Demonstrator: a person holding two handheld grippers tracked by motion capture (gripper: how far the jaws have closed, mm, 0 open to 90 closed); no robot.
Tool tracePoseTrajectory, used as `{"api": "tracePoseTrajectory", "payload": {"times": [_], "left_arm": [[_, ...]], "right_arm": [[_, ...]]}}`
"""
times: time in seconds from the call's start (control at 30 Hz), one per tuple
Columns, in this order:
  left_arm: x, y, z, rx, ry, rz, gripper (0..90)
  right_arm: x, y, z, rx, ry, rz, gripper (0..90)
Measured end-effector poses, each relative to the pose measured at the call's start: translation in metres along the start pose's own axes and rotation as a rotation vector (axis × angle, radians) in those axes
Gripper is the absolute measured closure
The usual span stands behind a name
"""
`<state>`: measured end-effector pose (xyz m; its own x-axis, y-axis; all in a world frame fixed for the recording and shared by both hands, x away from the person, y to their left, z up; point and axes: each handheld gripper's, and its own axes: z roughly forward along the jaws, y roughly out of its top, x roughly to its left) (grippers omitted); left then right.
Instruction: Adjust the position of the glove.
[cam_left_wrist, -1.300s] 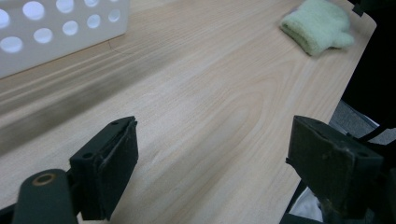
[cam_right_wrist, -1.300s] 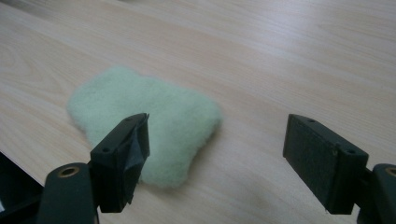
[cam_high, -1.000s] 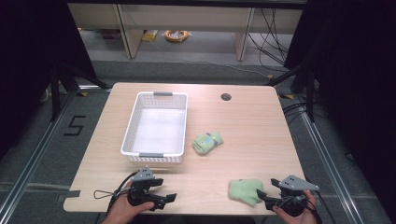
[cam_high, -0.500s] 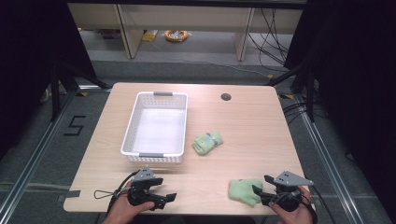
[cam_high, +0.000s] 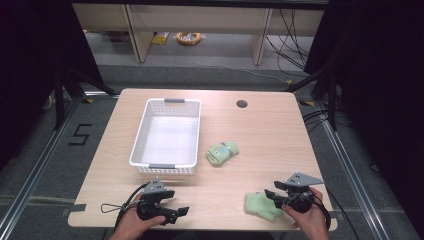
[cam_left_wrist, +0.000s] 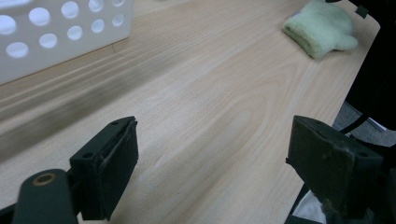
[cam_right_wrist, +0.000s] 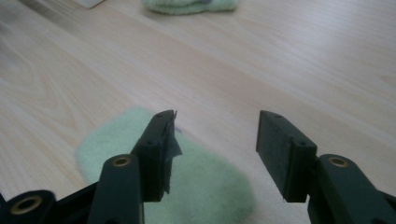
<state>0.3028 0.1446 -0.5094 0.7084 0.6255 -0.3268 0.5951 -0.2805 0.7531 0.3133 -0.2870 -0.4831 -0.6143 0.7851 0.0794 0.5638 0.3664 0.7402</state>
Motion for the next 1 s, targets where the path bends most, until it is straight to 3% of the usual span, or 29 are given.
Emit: {"api": "tracePoseTrajectory", "payload": {"times": [0.07,0.17,0.23,0.3,0.33,0.37,0.4,0.43,0.47,0.5,0.57,0.63,0.73,0.77,0.83,0.9,0.93,0.97,1.0], "left_arm": [[-0.001,0.0,0.001,-0.011,0.0,0.001,15.6],[0.0,0.0,0.0,0.004,0.001,0.008,15.6],[-0.002,-0.001,0.0,-0.006,0.005,0.009,15.6],[-0.001,0.0,0.0,0.004,-0.003,0.009,15.6],[-0.001,0.0,0.0,0.01,-0.009,0.001,15.6],[0.0,0.0,0.0,0.015,-0.006,0.006,15.6],[0.0,0.0,0.0,0.008,0.005,0.007,15.6],[0.0,0.0,0.0,0.008,0.004,0.008,15.6],[0.0,0.0,0.0,0.008,0.004,0.008,15.6],[-0.001,0.0,0.0,-0.001,0.005,0.006,15.6],[-0.001,0.001,-0.002,0.01,-0.008,0.015,15.6],[0.0,0.001,-0.001,0.013,-0.007,0.012,15.6],[-0.001,0.0,0.0,0.001,-0.004,0.005,15.6],[-0.002,0.0,0.0,0.004,0.002,-0.002,15.6],[-0.001,0.0,0.0,0.001,0.003,0.009,15.6],[-0.001,0.0,0.001,-0.005,0.004,0.004,15.6],[0.0,0.0,0.0,0.005,-0.003,0.005,15.6],[0.0,0.0,0.0,-0.002,0.0,0.005,15.6],[0.0,0.0,0.0,0.0,-0.001,0.004,15.6]], "right_arm": [[0.001,0.0,0.001,0.01,0.011,0.006,49.7],[0.003,-0.002,0.007,0.069,0.002,-0.026,49.9],[0.003,-0.006,0.011,0.125,0.004,-0.017,50.0],[-0.001,-0.01,0.015,0.137,0.025,0.009,50.0],[-0.001,-0.012,0.019,0.09,0.026,0.047,49.9],[-0.002,-0.011,0.016,0.131,0.027,0.035,50.3],[-0.003,-0.012,0.017,0.123,0.025,0.016,51.5],[-0.002,-0.011,0.017,0.12,0.061,0.023,54.7],[-0.002,-0.011,0.017,0.12,0.061,0.023,54.7],[0.002,-0.012,0.018,0.095,0.031,0.015,66.8],[0.003,-0.011,0.016,0.122,0.051,-0.002,74.9],[0.005,-0.012,0.017,0.095,0.06,-0.015,79.6],[0.004,-0.012,0.017,0.084,0.068,-0.045,81.8],[0.002,-0.01,0.016,0.091,0.077,-0.082,83.1],[0.003,-0.01,0.015,0.091,0.081,-0.064,83.8],[0.002,-0.008,0.015,0.066,0.095,-0.087,84.1],[0.006,-0.007,0.013,0.07,0.102,-0.057,84.2],[0.005,-0.004,0.011,0.056,0.11,-0.09,84.3],[0.007,-0.003,0.01,0.048,0.124,-0.078,84.4]]}}
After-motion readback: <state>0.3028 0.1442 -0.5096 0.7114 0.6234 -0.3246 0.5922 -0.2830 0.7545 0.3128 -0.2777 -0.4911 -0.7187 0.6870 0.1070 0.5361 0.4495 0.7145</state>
